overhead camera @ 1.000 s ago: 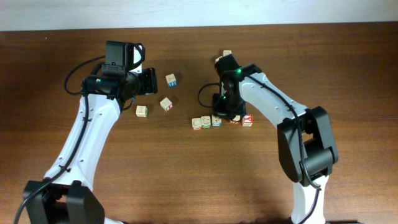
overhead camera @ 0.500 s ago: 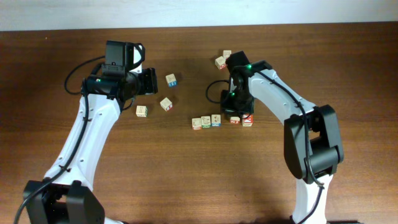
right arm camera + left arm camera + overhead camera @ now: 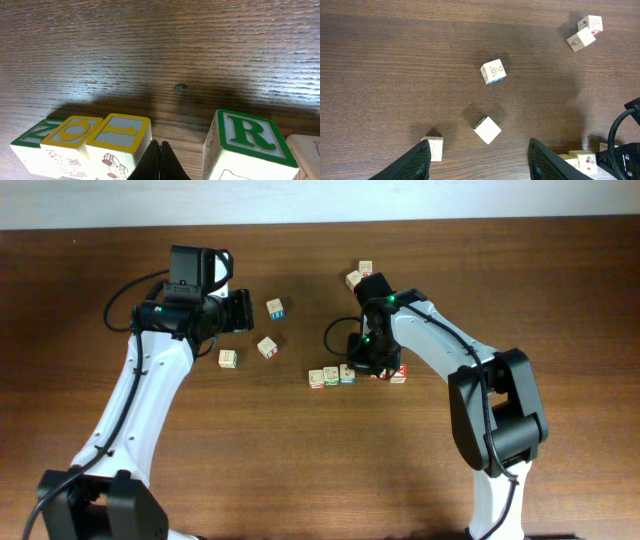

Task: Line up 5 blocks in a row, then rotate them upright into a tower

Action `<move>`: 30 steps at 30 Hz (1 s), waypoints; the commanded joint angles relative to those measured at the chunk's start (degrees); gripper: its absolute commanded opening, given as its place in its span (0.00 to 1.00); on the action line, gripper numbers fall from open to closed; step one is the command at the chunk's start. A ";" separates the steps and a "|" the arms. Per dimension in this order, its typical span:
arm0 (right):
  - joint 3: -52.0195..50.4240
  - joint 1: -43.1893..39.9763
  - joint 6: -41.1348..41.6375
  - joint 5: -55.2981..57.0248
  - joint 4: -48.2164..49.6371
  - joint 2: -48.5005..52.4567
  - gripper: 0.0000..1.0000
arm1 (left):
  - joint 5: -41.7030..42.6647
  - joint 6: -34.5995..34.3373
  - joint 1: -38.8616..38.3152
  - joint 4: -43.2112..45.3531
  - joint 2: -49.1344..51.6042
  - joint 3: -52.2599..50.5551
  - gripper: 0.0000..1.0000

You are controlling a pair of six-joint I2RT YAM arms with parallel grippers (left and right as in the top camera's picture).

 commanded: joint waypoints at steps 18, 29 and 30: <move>-0.35 1.55 -4.02 -1.40 1.03 0.42 0.04 | -0.83 0.09 -0.17 0.02 0.63 0.76 0.61; 2.80 0.07 -4.17 1.16 0.04 0.42 0.04 | -0.85 0.09 -0.17 0.07 0.63 0.76 0.61; 3.39 0.07 -4.17 1.99 0.00 0.42 0.04 | -0.85 0.09 -0.17 0.07 0.63 0.76 0.61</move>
